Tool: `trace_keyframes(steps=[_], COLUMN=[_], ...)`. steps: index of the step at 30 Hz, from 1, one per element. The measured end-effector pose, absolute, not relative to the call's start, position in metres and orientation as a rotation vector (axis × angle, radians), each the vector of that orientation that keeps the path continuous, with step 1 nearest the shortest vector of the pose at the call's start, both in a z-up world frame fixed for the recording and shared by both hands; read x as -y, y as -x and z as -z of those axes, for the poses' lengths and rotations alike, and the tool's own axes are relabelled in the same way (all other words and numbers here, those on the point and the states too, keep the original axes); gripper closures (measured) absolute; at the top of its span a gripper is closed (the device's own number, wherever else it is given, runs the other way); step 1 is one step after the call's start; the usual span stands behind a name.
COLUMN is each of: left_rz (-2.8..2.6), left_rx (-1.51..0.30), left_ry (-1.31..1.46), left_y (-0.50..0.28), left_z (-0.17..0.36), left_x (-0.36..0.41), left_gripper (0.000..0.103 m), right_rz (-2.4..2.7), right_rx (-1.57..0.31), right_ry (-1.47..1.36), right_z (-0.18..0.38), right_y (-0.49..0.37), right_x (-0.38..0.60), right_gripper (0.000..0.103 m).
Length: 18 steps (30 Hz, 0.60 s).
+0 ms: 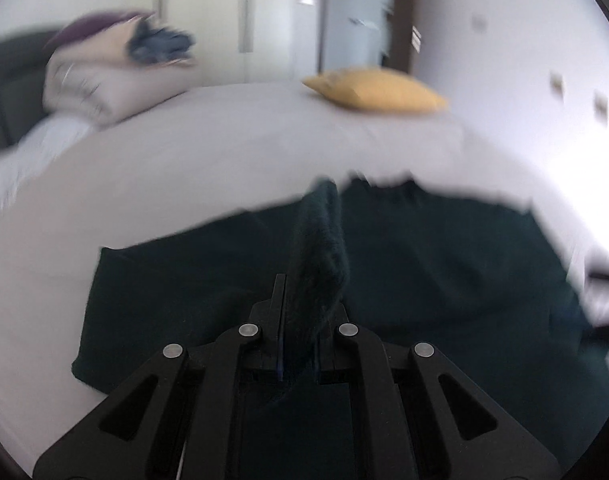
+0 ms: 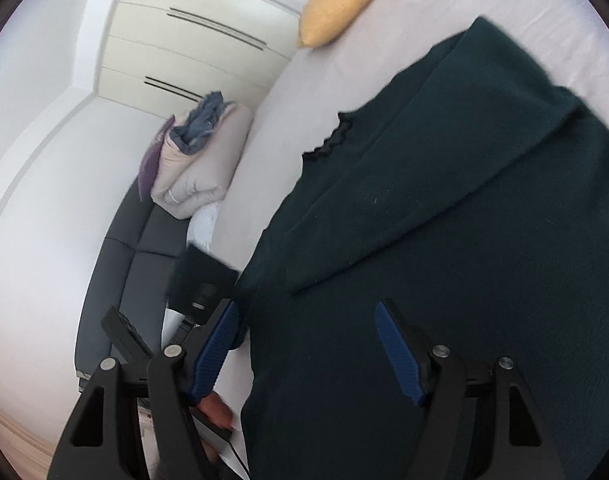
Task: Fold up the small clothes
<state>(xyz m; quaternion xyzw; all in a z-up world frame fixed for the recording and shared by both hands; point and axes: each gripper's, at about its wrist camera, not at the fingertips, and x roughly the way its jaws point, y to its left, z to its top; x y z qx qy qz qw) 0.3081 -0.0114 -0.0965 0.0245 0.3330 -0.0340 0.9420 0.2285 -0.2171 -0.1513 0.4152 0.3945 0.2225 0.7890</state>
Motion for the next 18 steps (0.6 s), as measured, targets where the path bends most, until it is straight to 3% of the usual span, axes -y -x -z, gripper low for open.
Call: trace_keyframes(steps=[9,15,16,18], left_rz=[0.062,0.052,0.052,0.062], left_rx=[-0.666,-0.647,-0.649,-0.662], left_ry=[-0.191,-0.233,-0.232,-0.231], left_y=[-0.279,-0.256,-0.256,-0.253], left_z=[0.148,0.149,0.149,0.148], left_x=[0.045,0.06,0.058,0.059], left_gripper=[0.095,0.095,0.095,0.094], right_rz=[-0.658,-0.681,-0.674,-0.676], right_rx=[-1.052,-1.14,-1.15,-1.166], right_ry=[-0.93,-0.919,-0.906,-0.873], right_z=[0.176,0.187,0.188,0.191], right_y=[-0.307,-0.337,-0.341,-0.348], right_x=[0.138,0.104,0.101,0.095], right_gripper=[0.028,0.028,0.03,0.051])
